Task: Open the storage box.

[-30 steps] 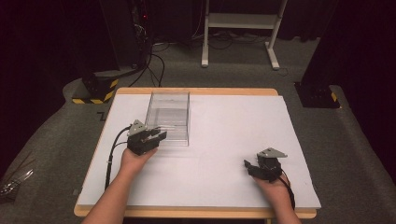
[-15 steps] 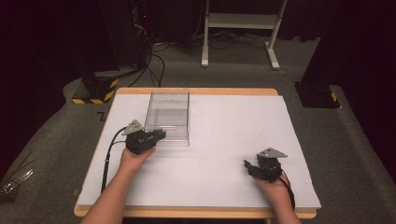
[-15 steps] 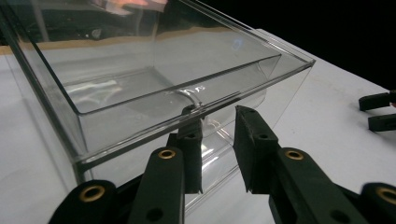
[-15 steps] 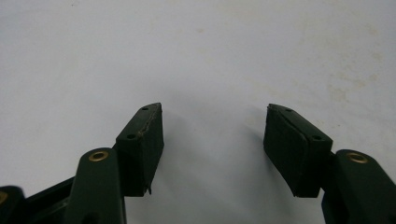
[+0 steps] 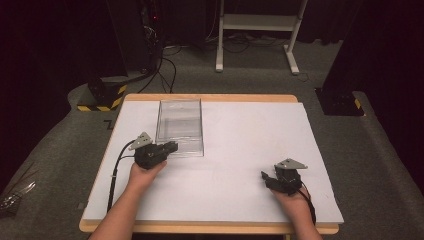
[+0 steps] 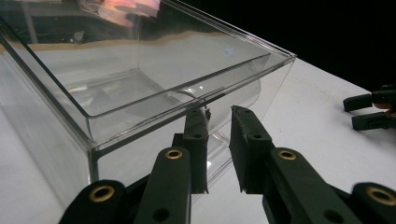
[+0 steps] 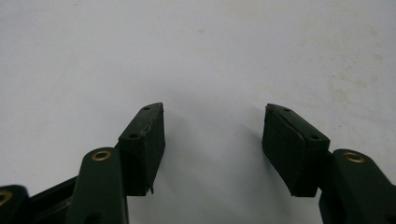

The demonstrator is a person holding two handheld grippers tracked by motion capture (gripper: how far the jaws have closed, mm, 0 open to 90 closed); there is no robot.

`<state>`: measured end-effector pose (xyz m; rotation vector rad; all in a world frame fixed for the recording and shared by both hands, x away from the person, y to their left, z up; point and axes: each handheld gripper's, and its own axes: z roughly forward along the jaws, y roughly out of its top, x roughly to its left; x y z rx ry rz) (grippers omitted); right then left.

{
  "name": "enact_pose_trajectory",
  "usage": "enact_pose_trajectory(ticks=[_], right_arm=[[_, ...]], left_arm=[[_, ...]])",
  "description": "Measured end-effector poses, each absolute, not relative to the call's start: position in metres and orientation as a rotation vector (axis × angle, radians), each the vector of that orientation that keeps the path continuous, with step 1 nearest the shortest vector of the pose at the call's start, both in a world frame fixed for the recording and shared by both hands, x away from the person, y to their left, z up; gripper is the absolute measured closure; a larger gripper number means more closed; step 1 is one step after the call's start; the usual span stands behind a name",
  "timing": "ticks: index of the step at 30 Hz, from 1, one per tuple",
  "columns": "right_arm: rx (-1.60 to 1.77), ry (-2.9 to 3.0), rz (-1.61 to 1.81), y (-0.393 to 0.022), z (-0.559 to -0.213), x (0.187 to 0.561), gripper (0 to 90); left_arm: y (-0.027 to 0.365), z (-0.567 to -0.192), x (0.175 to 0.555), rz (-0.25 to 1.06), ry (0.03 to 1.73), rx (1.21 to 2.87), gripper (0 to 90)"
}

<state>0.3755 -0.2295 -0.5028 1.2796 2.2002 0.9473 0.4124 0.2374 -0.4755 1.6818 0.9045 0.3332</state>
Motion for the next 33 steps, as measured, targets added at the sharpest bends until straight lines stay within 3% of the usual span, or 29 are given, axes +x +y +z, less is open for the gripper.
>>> enact_pose_trajectory(ticks=[33], right_arm=[[1.265,2.208,0.949,-0.229,-0.503,0.375,41.4]], left_arm=[[0.243,-0.479,0.386,0.312,0.824,1.697,80.3]])
